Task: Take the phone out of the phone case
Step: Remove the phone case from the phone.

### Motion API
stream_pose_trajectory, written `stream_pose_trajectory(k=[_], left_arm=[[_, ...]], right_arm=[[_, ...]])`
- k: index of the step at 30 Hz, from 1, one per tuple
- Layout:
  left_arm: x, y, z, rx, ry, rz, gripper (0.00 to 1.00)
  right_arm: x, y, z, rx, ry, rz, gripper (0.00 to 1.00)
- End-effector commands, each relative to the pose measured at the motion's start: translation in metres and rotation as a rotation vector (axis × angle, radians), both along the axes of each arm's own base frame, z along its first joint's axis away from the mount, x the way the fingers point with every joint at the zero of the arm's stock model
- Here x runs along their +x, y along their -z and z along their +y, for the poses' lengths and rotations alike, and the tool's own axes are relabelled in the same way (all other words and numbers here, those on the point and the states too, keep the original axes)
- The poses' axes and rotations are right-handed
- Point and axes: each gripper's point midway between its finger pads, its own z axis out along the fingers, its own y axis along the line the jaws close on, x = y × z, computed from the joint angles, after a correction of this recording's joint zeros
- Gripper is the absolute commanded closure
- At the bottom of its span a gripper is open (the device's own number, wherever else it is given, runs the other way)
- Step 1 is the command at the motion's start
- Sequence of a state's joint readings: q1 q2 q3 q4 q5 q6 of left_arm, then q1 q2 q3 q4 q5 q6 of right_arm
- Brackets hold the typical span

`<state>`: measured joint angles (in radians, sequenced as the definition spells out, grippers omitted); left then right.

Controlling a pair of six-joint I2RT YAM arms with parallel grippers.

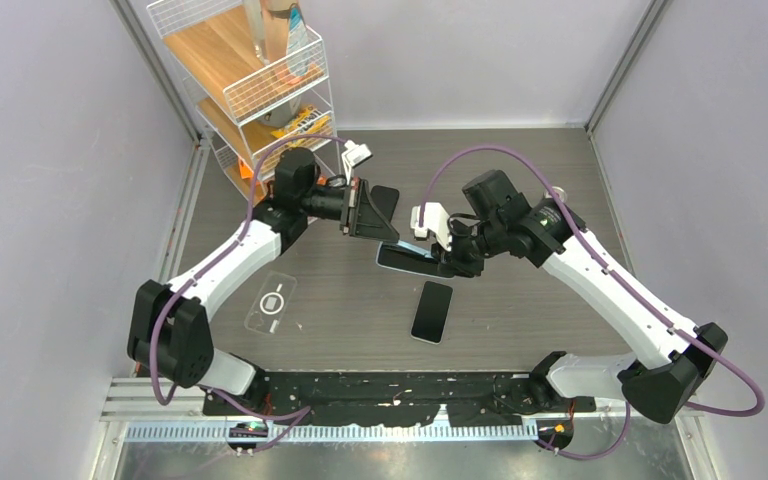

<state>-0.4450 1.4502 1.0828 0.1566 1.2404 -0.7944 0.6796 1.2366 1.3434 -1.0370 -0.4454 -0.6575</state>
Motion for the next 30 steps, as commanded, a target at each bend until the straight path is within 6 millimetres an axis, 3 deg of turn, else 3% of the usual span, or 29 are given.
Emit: stream_pose_trajectory(k=[1, 7, 12, 14, 17, 20, 25, 30], left_arm=[[0.042, 0.038, -0.005, 0.123, -0.183, 0.019, 1.0], [0.042, 0.037, -0.005, 0.134, -0.16, -0.022, 1.0], [0.026, 0.022, 0.003, 0.105, -0.094, -0.134, 0.99], [0.017, 0.015, 0.009, 0.095, -0.064, -0.191, 0.88], [0.006, 0.004, 0.021, 0.075, -0.041, -0.229, 0.57], [0.001, -0.006, 0.035, 0.061, -0.042, -0.254, 0.36], [-0.015, -0.011, 0.06, 0.108, -0.03, -0.47, 0.19], [-0.043, 0.001, 0.079, 0.175, 0.034, -0.652, 0.06]], right_arm=[[-0.014, -0.09, 0.041, 0.295, -0.206, -0.211, 0.94], [-0.016, -0.083, 0.04, 0.283, -0.206, -0.199, 0.95], [-0.01, -0.075, 0.036, 0.273, -0.165, -0.184, 0.95], [-0.007, -0.073, 0.033, 0.271, -0.149, -0.177, 0.94], [-0.004, -0.07, 0.029, 0.273, -0.126, -0.162, 0.95], [-0.005, -0.068, 0.026, 0.279, -0.122, -0.141, 0.95], [-0.014, -0.076, 0.023, 0.319, -0.153, -0.103, 0.95], [-0.028, -0.09, 0.025, 0.377, -0.212, -0.032, 0.95]])
